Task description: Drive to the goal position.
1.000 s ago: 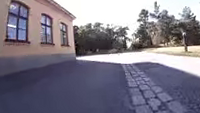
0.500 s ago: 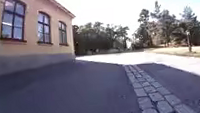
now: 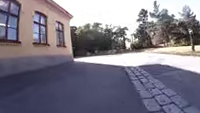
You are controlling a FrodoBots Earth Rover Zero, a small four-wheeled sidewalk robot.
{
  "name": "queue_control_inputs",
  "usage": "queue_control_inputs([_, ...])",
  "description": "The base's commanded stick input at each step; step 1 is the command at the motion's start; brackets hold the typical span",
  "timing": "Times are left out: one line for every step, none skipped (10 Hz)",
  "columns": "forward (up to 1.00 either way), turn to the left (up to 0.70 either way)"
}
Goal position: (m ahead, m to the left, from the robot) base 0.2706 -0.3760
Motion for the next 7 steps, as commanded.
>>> queue_control_inputs([0.68, 0.32])
queue_control_inputs([0.68, 0.15])
queue_control_inputs([0.68, 0.00])
queue_control_inputs([0.68, 0.00])
queue_control_inputs([0.68, 0.00])
queue_control_inputs([0.68, 0.00])
queue_control_inputs([0.68, 0.00])
